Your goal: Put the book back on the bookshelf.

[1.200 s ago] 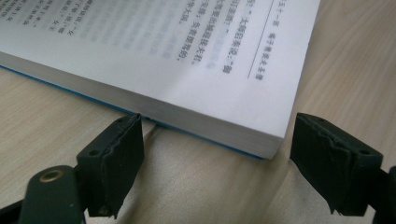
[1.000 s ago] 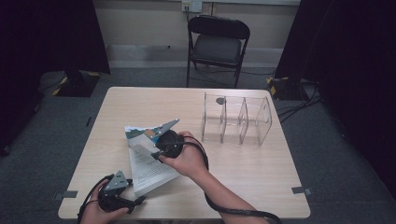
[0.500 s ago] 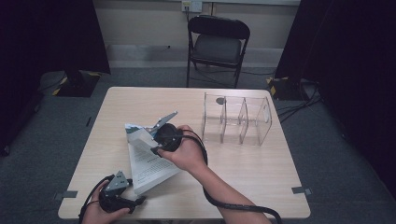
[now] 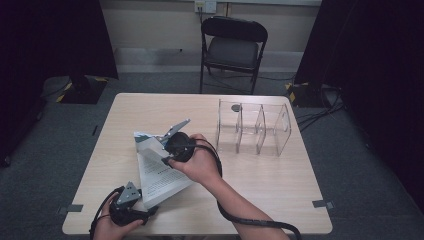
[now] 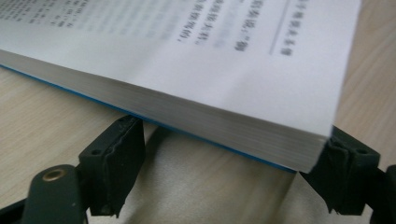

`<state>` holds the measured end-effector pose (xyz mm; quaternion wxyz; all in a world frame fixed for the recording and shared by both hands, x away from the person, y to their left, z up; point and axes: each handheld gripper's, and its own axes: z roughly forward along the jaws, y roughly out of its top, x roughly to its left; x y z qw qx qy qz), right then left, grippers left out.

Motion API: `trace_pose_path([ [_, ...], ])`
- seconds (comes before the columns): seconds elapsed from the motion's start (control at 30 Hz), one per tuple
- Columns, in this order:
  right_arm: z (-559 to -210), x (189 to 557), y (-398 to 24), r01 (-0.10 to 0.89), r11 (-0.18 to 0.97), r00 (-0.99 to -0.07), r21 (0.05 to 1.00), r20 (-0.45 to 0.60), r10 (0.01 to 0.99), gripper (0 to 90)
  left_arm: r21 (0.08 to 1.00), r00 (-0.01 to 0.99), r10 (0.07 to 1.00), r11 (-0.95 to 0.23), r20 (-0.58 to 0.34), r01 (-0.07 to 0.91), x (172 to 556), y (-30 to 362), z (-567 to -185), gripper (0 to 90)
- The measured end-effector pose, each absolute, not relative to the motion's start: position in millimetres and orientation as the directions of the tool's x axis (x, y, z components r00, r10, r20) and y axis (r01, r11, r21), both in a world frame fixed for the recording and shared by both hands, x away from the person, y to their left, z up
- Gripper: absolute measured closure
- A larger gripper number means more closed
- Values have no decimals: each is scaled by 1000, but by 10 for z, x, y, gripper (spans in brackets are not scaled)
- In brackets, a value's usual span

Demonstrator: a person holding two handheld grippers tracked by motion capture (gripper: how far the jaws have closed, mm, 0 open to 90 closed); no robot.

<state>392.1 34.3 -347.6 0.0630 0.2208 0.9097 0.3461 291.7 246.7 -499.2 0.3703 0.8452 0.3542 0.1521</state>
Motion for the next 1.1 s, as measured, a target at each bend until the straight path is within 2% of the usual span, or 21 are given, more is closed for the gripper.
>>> trace_pose_path([
  [0.27, -3513, 3892, 350, 355, 671, -897, 651, 35, 441, 756, 723, 694, 720, -492, 24, 485, 2920, 2462, -4963, 203],
  [0.67, -3531, 3871, 368, 354, 677, -898, 645, 31, 440, 756, 738, 672, 740, -458, 9, 495, 2881, 2543, -4827, 224],
  [0.8, -3563, 3865, 357, 345, 684, -902, 642, 27, 430, 756, 770, 682, 730, -459, 43, 444, 2861, 2567, -4719, 294],
  [1.1, -3612, 3826, 353, 338, 696, -907, 633, 21, 421, 756, 800, 664, 744, -440, 72, 407, 2902, 2609, -4602, 302],
])
